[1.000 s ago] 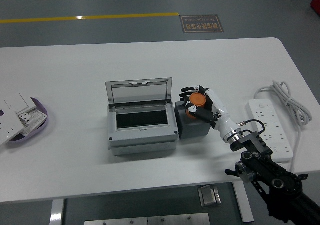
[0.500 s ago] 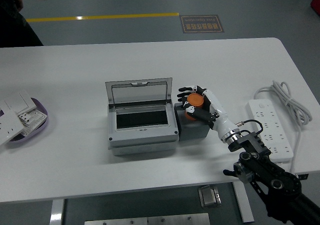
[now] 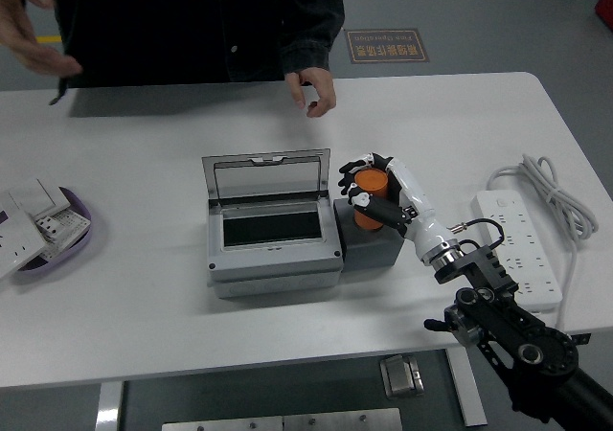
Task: Pick up the cylinder from the cube,place it in the box,flap close box
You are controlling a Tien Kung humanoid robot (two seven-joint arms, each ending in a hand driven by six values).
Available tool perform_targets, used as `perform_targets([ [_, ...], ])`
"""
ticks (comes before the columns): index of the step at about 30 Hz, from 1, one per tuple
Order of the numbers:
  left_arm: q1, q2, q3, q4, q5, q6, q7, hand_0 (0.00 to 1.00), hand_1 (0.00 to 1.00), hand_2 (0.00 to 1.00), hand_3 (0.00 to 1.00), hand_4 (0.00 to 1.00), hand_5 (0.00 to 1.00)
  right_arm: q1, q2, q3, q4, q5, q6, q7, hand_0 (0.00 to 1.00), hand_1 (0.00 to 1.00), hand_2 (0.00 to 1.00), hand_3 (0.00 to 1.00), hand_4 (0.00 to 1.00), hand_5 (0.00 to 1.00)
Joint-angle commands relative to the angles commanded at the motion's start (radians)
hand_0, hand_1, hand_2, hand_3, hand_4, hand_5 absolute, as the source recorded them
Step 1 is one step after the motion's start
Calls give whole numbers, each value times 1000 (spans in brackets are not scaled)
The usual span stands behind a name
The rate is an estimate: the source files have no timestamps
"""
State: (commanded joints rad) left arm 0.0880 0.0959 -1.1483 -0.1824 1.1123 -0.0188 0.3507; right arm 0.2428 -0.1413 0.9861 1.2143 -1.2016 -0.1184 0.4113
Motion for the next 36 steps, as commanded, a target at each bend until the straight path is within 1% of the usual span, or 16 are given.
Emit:
perform_targets([
  [4,4,1,-7,-1,6,1,3,621,625,594,665,694,209,-2,-12,-29,92,-93,-35,-37,316,362,359,370,2,2],
  [6,6,1,-11,-2,10,2,5,621,626,594,666,694,208,13,-12,-56,142,-151,-48,-66,296,346,348,354,2,2],
  [10,6,2,-21,-3,21,2,8,621,626,594,666,694,208,64,-5,-118,220,-273,-50,-131,296,346,348,354,2,2],
  [11,6,2,-23,-3,24,2,8,620,625,597,669,699,218,79,-2,-135,226,-302,-46,-148,131,241,330,322,2,2],
  [12,6,2,-24,-2,25,2,8,620,625,597,669,699,218,94,0,-150,230,-333,-41,-164,131,241,330,322,2,2],
  [16,4,3,-28,-3,31,1,10,620,625,597,669,699,218,153,15,-211,220,-474,-6,-241,131,241,330,322,2,2],
  [17,5,4,-29,-3,32,1,11,620,625,596,667,698,215,164,19,-223,213,-513,-1,-256,76,217,326,315,2,2],
  [20,6,6,-30,-3,34,1,14,620,625,596,667,698,215,195,32,-259,182,-619,7,-300,76,217,326,315,2,2],
  [23,7,7,-33,-4,40,1,17,620,625,596,667,703,227,214,51,-281,144,-725,4,-323,70,214,330,317,2,2],
  [27,8,6,-28,-4,35,1,18,620,625,596,667,703,227,226,78,-282,109,-845,9,-340,70,214,330,317,2,2],
  [30,11,5,-22,-4,31,1,18,620,624,596,669,711,242,233,90,-283,100,-915,14,-345,70,218,335,320,2,2],
  [34,12,5,-20,-4,31,1,18,620,624,596,669,711,242,244,97,-287,91,-965,40,-365,70,218,335,320,2,2],
  [35,12,6,-21,-4,32,1,18,620,624,597,668,712,246,246,98,-289,89,-971,50,-376,97,234,367,376,44,2],
  [36,11,6,-22,-4,32,1,18,620,624,597,668,712,246,248,99,-290,87,-974,58,-386,97,234,367,376,44,2],
])
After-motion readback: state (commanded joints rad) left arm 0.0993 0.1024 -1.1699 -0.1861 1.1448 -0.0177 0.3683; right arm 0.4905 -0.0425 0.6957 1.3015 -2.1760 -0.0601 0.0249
